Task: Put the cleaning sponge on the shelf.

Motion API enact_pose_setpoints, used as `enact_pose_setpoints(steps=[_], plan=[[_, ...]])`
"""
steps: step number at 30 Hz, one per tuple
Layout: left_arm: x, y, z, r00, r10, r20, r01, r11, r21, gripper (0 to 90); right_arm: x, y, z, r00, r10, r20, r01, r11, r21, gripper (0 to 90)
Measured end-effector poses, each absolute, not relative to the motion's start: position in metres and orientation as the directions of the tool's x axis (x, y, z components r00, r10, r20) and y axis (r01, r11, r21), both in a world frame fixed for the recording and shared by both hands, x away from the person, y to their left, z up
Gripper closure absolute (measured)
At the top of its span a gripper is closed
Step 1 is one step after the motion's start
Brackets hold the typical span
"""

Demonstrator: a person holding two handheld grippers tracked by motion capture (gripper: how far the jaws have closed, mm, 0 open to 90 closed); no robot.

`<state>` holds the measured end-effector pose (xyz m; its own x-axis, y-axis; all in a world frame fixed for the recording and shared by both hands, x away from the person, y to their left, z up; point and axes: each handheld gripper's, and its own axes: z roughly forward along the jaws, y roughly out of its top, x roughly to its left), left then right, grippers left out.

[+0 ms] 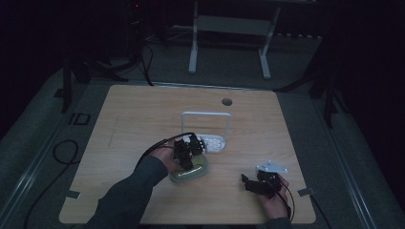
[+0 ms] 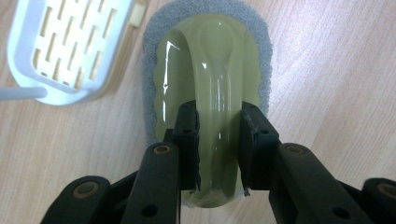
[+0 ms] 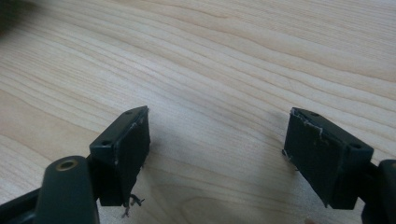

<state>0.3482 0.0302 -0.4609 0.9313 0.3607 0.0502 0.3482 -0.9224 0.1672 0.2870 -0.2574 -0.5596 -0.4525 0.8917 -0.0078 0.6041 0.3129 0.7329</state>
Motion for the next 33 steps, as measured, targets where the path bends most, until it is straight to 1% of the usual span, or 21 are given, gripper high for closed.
enact_pose_setpoints(steps=[12,33], plan=[[0.35,0.029,-0.454,0.936,0.335,0.107,0.307,-0.927,0.215,71.7,0.287,-0.257,-0.56,-0.451,0.892,-0.006,0.605,0.311,0.733,21.9],[0.357,0.019,-0.441,0.932,0.33,0.148,0.298,-0.933,0.203,71.7,0.287,-0.257,-0.56,-0.452,0.892,-0.007,0.604,0.312,0.733,21.9]])
